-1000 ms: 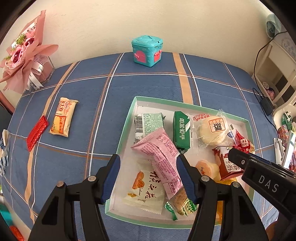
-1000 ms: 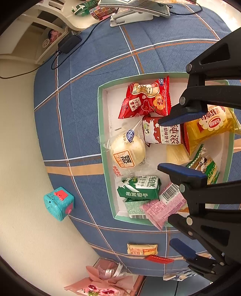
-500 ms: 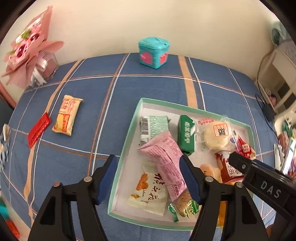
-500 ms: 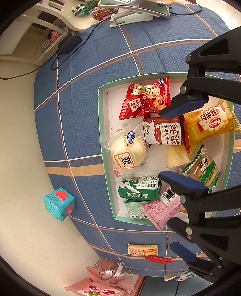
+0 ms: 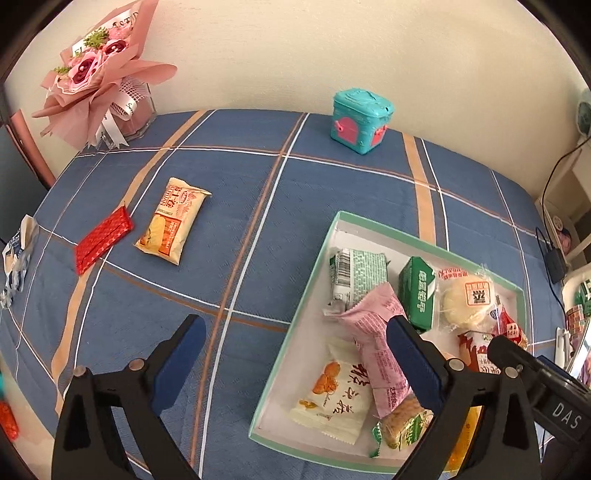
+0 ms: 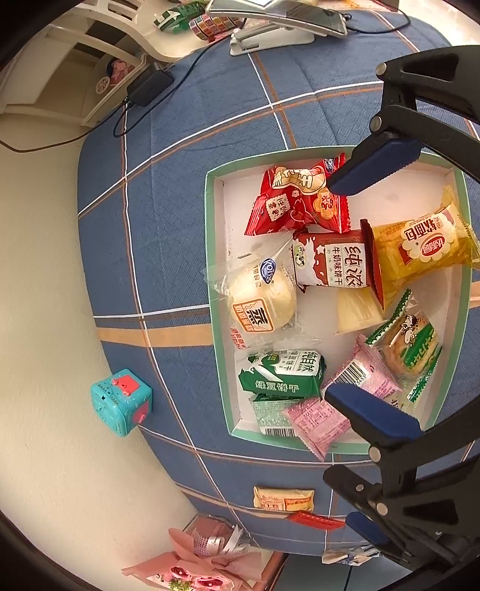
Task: Organize snacks
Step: 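Withdraw both tools from the tray toward the red bar and bread pack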
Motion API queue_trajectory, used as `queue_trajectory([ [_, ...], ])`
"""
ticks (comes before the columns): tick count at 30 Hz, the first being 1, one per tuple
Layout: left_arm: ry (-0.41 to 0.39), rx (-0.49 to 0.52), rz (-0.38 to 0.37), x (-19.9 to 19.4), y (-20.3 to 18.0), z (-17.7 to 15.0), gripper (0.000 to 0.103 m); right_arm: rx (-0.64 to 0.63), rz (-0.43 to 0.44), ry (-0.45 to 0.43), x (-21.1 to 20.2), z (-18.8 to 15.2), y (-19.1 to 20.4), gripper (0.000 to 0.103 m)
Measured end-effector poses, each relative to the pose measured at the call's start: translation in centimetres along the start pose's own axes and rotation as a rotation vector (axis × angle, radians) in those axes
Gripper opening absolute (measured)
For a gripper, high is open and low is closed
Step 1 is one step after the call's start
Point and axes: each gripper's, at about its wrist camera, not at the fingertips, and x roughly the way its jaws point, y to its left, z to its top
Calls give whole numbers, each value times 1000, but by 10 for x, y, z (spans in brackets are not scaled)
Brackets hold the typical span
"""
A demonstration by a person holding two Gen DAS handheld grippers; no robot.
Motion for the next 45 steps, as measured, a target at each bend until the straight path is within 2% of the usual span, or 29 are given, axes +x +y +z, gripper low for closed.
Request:
queue_trajectory([
  [11, 2, -28, -79, 3, 5, 4, 102, -3, 27, -9, -2, -3, 1, 103],
  [15, -2, -19, -56, 1, 8, 6, 102, -14, 25, -4, -1, -2, 7, 103],
  [18, -49, 6, -1, -4, 8, 9, 102, -23, 25, -2, 1, -2, 13, 103],
  [21, -51, 3, 45, -4, 12, 11, 102, -26, 33, -2, 1, -2, 18, 103],
  [26, -40, -44, 49, -3, 26, 15, 102, -44, 26, -2, 2, -3, 29, 103],
  [32, -42, -54, 71, -3, 37, 18, 102, -62, 9, 2, 4, -5, 40, 103],
  [37, -14, -96, 64, 0, 56, 22, 102, -64, -1, -1, 5, -5, 49, 103],
  [45, -15, -140, 63, 0, 91, 32, 102, -102, 5, -26, 4, -7, 86, 103],
])
